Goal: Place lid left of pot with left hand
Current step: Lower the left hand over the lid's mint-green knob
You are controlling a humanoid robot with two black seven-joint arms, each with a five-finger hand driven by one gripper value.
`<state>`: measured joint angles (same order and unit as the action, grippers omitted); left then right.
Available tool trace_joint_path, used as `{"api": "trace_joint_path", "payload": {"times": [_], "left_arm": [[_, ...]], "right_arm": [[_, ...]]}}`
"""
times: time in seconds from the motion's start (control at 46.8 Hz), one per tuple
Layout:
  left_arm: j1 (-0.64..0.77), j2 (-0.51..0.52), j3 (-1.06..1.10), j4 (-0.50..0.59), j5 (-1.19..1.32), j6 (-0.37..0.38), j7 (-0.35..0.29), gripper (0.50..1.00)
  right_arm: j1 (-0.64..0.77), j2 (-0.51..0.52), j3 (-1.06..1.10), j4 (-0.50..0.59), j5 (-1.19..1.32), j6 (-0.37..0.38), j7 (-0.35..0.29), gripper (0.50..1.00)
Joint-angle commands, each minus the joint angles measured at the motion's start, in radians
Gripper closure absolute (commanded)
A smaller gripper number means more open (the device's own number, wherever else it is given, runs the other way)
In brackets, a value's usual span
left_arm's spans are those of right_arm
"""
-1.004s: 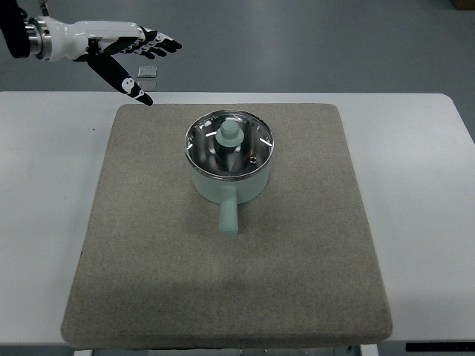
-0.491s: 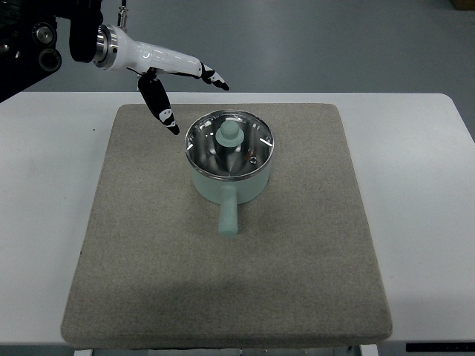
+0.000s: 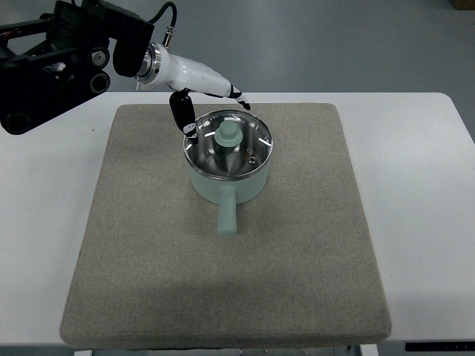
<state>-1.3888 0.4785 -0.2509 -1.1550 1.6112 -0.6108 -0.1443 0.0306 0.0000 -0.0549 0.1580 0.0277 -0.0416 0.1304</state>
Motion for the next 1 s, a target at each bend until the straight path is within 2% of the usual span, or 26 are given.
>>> {"api": "trace_joint_path", "payload": {"times": [0.0,0.427,0.512,0.598,0.641,0.726,0.769,0.854,0.918,0.982], "left_arm": [[0.001,-0.006,-0.005,0.001,0.006,0.0,0.0,0.523],[0.005,-0.052,0.001,0.011,0.013,0.0,0.0,0.561],[0.005,-0.052,0.001,0.012,0.03,0.0,-0.001,0.594],[0.007,-0.052,-0.001,0.012,0.045,0.0,0.0,0.602],[0.008,-0.052,-0.001,0.012,0.047,0.0,-0.001,0.636],[0.008,-0.052,-0.001,0.012,0.047,0.0,0.0,0.654],[0.008,-0.052,-0.001,0.011,0.046,0.0,-0.001,0.679],[0.007,-0.051,-0.002,0.006,0.045,0.0,-0.001,0.688],[0.005,-0.051,-0.004,0.003,0.044,0.0,-0.001,0.714],[0.005,-0.051,-0.004,0.001,0.044,0.0,-0.001,0.714]], "right_arm": [[0.0,0.0,0.0,0.0,0.0,0.0,0.0,0.576],[0.0,0.0,0.001,0.0,0.0,0.0,0.002,0.576],[0.0,0.0,0.0,0.0,0.0,0.0,0.0,0.576],[0.0,0.0,0.0,0.0,0.0,0.0,0.0,0.576],[0.0,0.0,0.0,0.0,0.0,0.0,0.0,0.576],[0.0,0.0,0.0,0.0,0.0,0.0,0.0,0.576],[0.0,0.0,0.001,0.0,0.0,0.0,0.0,0.576],[0.0,0.0,0.0,0.0,0.001,0.0,0.0,0.576],[0.0,0.0,0.0,0.0,0.0,0.0,0.0,0.576],[0.0,0.0,0.0,0.0,0.0,0.0,0.0,0.576]]}}
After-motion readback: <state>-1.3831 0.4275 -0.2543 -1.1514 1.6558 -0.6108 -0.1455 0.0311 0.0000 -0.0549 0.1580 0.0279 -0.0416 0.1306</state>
